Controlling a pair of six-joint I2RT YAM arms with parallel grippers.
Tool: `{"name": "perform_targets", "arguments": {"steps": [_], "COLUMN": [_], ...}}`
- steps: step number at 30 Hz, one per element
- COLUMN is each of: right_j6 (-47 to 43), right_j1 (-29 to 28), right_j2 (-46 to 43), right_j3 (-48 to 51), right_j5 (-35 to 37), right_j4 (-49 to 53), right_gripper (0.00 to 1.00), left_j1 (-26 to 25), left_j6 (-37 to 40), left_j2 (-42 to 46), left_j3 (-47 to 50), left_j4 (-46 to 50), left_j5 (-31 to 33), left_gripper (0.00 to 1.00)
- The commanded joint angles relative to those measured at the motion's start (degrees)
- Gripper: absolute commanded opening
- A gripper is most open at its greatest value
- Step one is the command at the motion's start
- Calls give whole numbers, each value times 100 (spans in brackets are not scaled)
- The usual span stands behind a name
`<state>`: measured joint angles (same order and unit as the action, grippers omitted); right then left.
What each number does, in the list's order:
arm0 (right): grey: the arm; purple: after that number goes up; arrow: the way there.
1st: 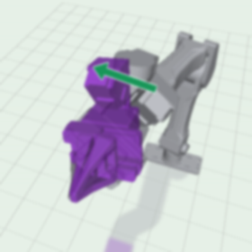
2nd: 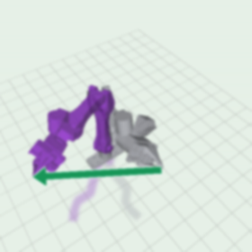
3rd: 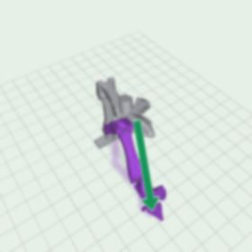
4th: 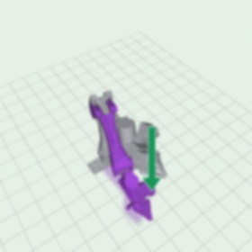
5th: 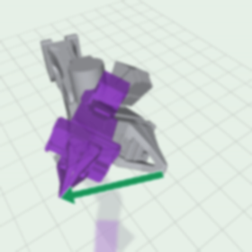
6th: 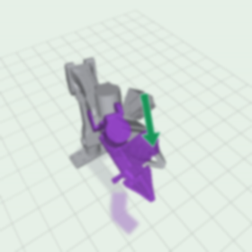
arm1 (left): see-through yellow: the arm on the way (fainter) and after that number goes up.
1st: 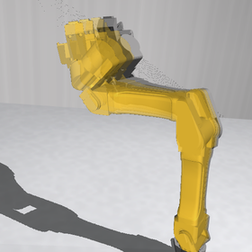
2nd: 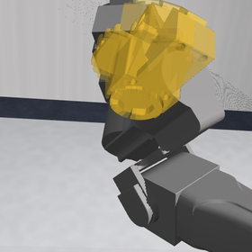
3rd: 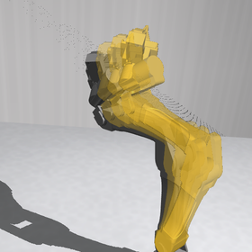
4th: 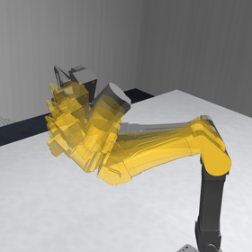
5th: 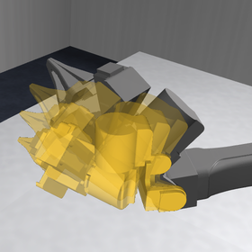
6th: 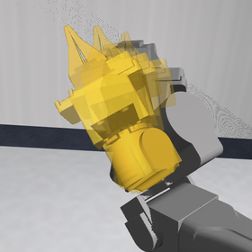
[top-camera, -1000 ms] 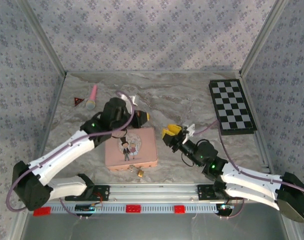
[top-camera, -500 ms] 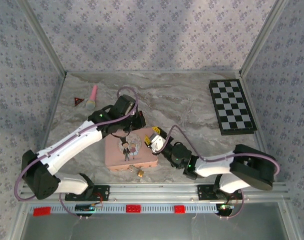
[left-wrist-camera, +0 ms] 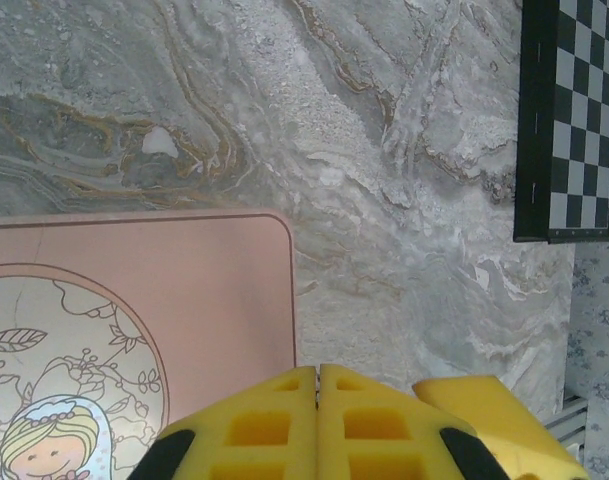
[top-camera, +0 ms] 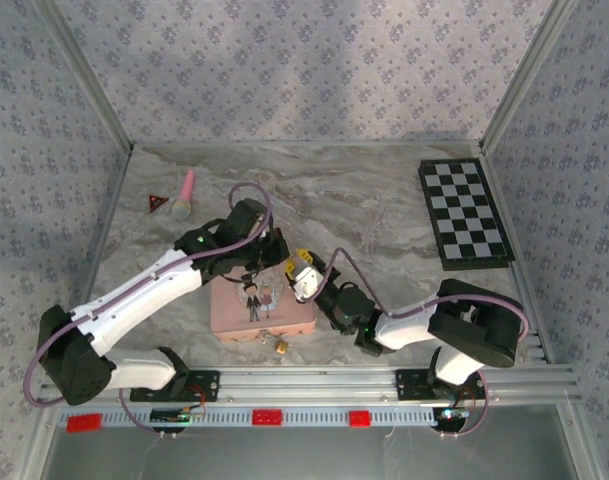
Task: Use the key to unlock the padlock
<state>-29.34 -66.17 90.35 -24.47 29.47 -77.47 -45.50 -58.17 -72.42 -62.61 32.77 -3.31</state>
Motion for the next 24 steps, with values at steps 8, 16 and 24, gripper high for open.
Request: {"name": "perform_targets", "arguments": {"steps": [8, 16, 24], "right_j6": [281, 253, 280], "right_j1": [56, 66, 58], "right_j2": [396, 405, 335], "right_j3": [-272, -271, -222], "right_j5": [104, -77, -208], "right_j4": [-267, -249, -242], "right_gripper": [28, 27, 31], "left_j1": [17, 51, 79], "left_j6": [-142, -124, -116], "left_j2": [256, 222, 195], "left_j3": [-49, -84, -63], "left_j4": [-76, -71, -164], "left_j5": [208, 216, 164], "left_gripper": [0, 0, 0]}}
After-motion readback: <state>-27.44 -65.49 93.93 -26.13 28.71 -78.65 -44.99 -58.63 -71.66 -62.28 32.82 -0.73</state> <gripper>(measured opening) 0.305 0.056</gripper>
